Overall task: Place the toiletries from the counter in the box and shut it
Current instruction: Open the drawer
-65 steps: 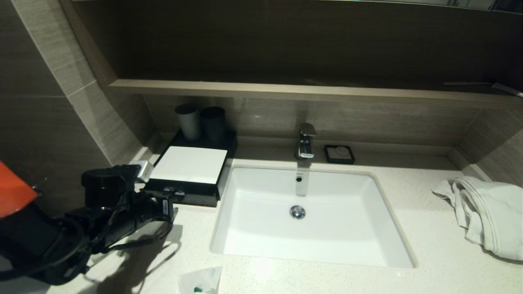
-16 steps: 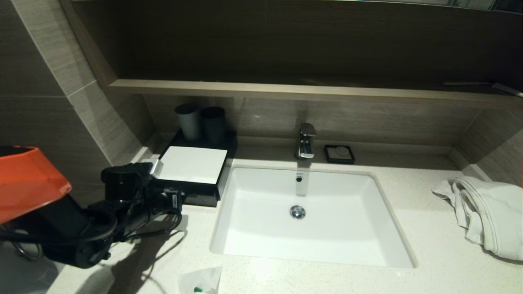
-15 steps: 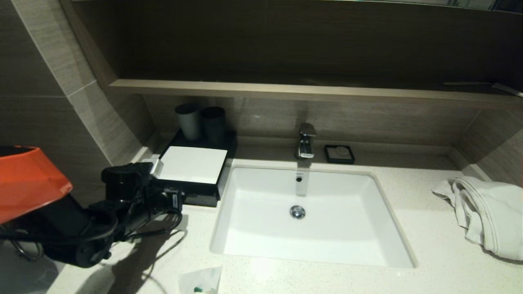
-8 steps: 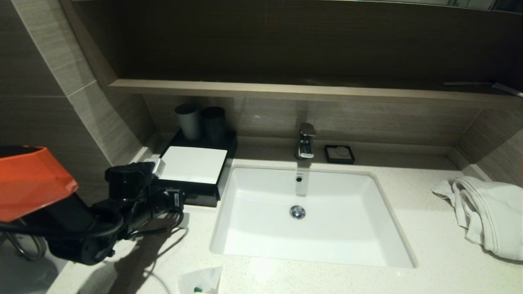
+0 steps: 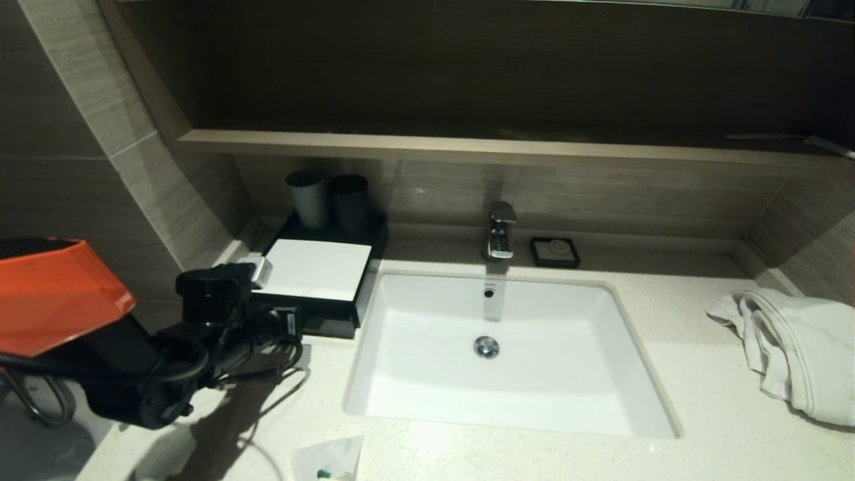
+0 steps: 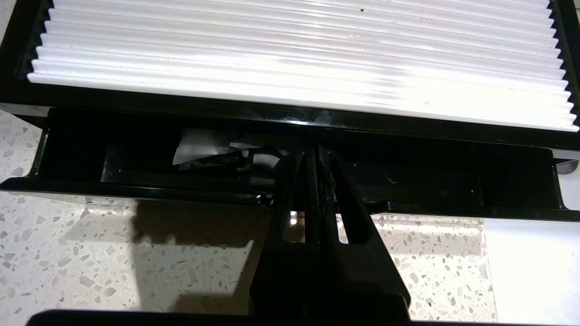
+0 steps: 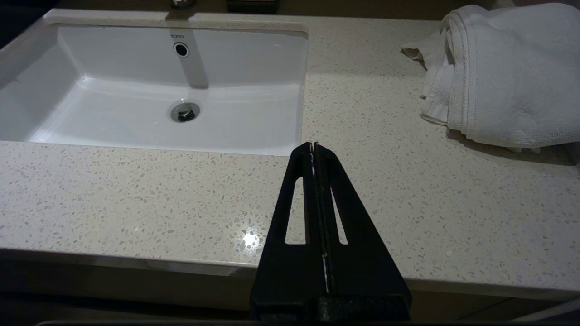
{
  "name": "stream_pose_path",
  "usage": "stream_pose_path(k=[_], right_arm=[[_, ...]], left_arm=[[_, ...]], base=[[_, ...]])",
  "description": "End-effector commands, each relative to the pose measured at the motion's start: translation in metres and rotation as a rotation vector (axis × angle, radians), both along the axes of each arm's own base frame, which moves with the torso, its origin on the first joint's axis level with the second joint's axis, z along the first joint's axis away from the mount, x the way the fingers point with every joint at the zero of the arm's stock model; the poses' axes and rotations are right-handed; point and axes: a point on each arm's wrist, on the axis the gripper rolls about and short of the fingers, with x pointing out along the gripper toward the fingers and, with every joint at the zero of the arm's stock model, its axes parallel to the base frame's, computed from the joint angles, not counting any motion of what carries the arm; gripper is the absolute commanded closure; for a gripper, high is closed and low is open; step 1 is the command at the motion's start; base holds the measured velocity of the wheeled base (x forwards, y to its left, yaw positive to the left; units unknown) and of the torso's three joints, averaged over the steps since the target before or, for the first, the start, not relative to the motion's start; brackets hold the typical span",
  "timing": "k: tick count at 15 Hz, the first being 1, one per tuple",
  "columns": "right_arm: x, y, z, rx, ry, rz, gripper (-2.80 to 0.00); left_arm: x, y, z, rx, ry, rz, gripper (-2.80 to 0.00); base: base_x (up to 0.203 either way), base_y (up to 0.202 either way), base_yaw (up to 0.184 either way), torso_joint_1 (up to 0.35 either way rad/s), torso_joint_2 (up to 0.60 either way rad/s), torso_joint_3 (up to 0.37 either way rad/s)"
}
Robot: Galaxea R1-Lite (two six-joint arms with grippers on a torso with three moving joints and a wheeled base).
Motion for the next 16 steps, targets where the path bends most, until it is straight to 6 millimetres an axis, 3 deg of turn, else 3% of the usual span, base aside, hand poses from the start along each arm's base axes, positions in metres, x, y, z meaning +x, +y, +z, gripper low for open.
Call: stream_pose_path(k=[1,16], right_arm=[[0.0000,0.0000,0.0000,0.000,0.000,0.000,0.00],[0.0000,0.0000,0.0000,0.000,0.000,0.000,0.00]], left_arm=[[0.0013,-0.0003,-0.0001,-0.005,-0.004,0.001,0.00],[0.0025,-0.0004,-0.0029,-0.004,0.014,0.007,0.00]], base=[[0.000,0.000,0.000,0.000,0.00,0.000],[0.000,0.000,0.000,0.000,0.00,0.000]])
